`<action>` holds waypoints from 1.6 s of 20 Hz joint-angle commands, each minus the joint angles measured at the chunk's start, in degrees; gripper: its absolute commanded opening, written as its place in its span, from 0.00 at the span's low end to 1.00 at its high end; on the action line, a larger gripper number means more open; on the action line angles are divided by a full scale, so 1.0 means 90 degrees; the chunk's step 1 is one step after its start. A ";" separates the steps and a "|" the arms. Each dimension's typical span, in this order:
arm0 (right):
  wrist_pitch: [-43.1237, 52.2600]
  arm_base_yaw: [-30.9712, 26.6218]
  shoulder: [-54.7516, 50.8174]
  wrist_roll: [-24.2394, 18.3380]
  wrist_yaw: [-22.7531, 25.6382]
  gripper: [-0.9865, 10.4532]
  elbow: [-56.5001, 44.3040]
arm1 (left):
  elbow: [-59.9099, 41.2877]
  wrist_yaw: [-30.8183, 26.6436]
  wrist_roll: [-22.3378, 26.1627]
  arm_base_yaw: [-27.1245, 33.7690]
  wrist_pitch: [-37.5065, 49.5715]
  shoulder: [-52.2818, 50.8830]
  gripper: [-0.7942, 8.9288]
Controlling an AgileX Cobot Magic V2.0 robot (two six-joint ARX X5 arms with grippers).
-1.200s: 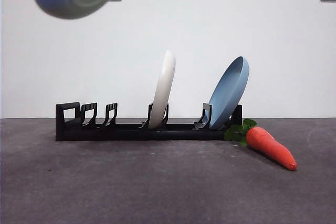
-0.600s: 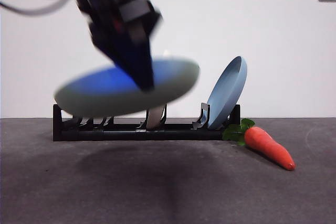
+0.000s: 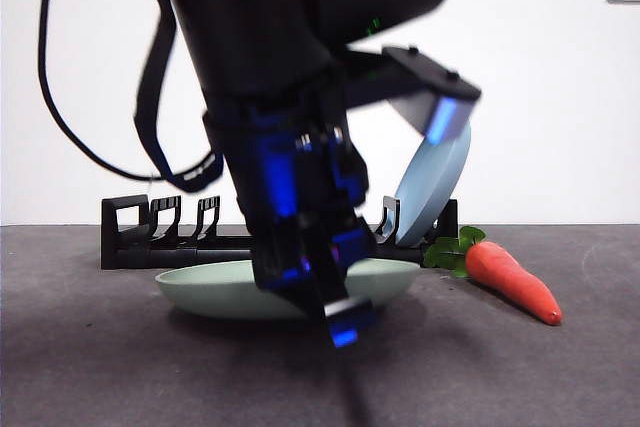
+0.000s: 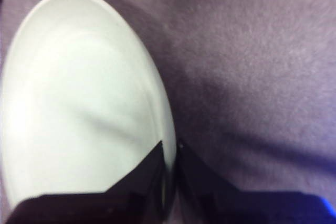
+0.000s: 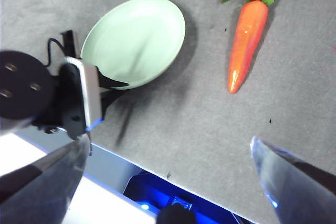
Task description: Take the green plate from the plate rack,put the plate on the table,take the carrot from the table,put the carrot in the plate
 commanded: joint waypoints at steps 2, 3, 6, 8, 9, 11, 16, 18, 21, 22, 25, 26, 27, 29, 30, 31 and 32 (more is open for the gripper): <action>0.0039 0.0007 0.0087 0.0012 -0.0007 0.58 0.0015 | -0.0056 0.0544 -0.0243 -0.0005 -0.0126 0.0209 0.16; 0.0039 0.0007 0.0124 0.0012 -0.0007 0.58 0.0015 | -0.0056 0.0600 -0.0342 -0.0002 -0.0126 0.0206 0.25; 0.0078 0.0007 0.0270 0.0012 -0.0007 0.58 0.0015 | -0.0056 0.0580 -0.0386 0.0000 -0.0228 0.0204 0.34; 0.0187 0.0007 0.0386 0.0017 -0.0005 0.58 0.0015 | -0.0053 0.0578 -0.0454 -0.0032 -0.0277 0.0141 0.34; 0.0306 0.0007 0.0449 0.0017 -0.0005 0.58 0.0015 | -0.0039 0.0578 -0.0578 -0.0044 -0.0313 0.0049 0.34; 0.0641 0.0007 0.0678 0.0063 0.0000 0.58 0.0015 | 0.0066 0.0583 -0.0852 -0.0068 -0.0444 -0.0245 0.34; 0.1617 0.0010 0.1717 0.0177 0.0000 0.58 0.0015 | 0.0707 0.0648 -0.1758 -0.0136 -0.1251 -0.1554 0.34; 0.2144 0.0010 0.2305 0.0182 0.0019 0.58 0.0015 | 0.1015 0.0899 -0.2307 -0.0138 -0.1484 -0.2193 0.34; 0.2926 0.0056 0.3259 0.0243 0.0328 0.58 0.0015 | 0.1389 0.1358 -0.2968 -0.0160 -0.1540 -0.3138 0.34; 0.3179 0.0141 0.3592 0.0245 0.0466 0.58 0.0015 | 0.1484 0.1443 -0.3096 -0.0168 -0.1542 -0.3427 0.34; 0.3915 0.0437 0.4590 0.0250 0.1020 0.58 0.0015 | 0.1644 0.1455 -0.3271 -0.0233 -0.1576 -0.4177 0.34; 0.4172 0.0559 0.4911 0.0253 0.1175 0.58 0.0015 | 0.1678 0.1450 -0.3339 -0.0248 -0.1632 -0.4379 0.34; 0.4473 0.0695 0.5246 0.0284 0.1394 0.58 0.0015 | 0.1688 0.1452 -0.3368 -0.0255 -0.1690 -0.4575 0.34; 0.4988 0.0872 0.5753 0.0406 0.1814 0.58 0.0015 | 0.1688 0.1450 -0.3463 -0.0255 -0.1868 -0.4869 0.34; 0.5200 0.0935 0.5940 0.0483 0.1916 0.58 0.0015 | 0.1688 0.1452 -0.3548 -0.0255 -0.1962 -0.4962 0.34; 0.5450 0.0998 0.6137 0.0597 0.2021 0.57 0.0015 | 0.1688 0.1450 -0.3597 -0.0255 -0.2072 -0.5051 0.34; 0.5627 0.1030 0.6278 0.0690 0.2025 0.54 0.0015 | 0.1688 0.1445 -0.3689 -0.0255 -0.2137 -0.5095 0.34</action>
